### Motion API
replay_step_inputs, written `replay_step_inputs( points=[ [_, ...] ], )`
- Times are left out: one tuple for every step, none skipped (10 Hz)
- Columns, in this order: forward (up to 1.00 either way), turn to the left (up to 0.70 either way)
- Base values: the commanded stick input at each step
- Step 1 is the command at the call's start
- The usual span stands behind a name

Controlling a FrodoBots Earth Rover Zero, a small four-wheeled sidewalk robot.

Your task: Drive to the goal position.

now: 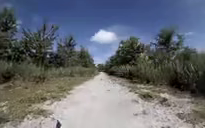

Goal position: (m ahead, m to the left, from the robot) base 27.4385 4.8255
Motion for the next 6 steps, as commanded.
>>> replay_step_inputs(
  points=[
    [0.85,0.00],
    [0.85,0.00],
    [0.85,0.00],
    [0.85,0.00],
    [0.85,0.00],
    [0.85,0.00]
  ],
)
